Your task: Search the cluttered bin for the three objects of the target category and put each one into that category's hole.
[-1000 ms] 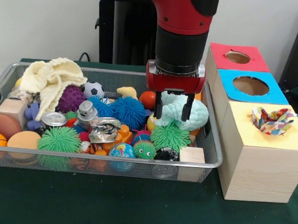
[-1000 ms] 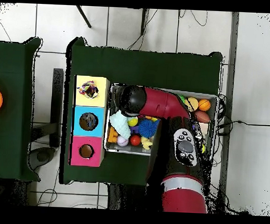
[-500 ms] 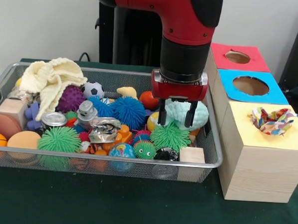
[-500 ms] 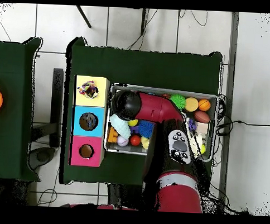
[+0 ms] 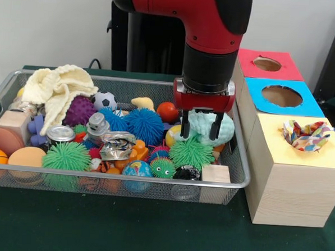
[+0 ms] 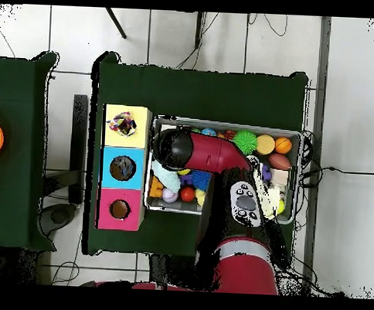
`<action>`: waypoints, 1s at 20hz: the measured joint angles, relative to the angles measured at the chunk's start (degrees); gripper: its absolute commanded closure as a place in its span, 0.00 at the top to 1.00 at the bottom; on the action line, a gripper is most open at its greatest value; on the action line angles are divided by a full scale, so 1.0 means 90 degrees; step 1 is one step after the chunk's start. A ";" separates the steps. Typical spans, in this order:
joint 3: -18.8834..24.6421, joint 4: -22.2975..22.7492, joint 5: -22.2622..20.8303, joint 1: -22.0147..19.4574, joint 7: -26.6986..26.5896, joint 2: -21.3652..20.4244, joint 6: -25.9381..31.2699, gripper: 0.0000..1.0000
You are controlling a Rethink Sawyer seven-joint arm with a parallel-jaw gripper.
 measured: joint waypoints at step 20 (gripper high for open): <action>0.0001 0.0142 0.0024 0.0417 0.0000 -0.0636 0.0415 1.00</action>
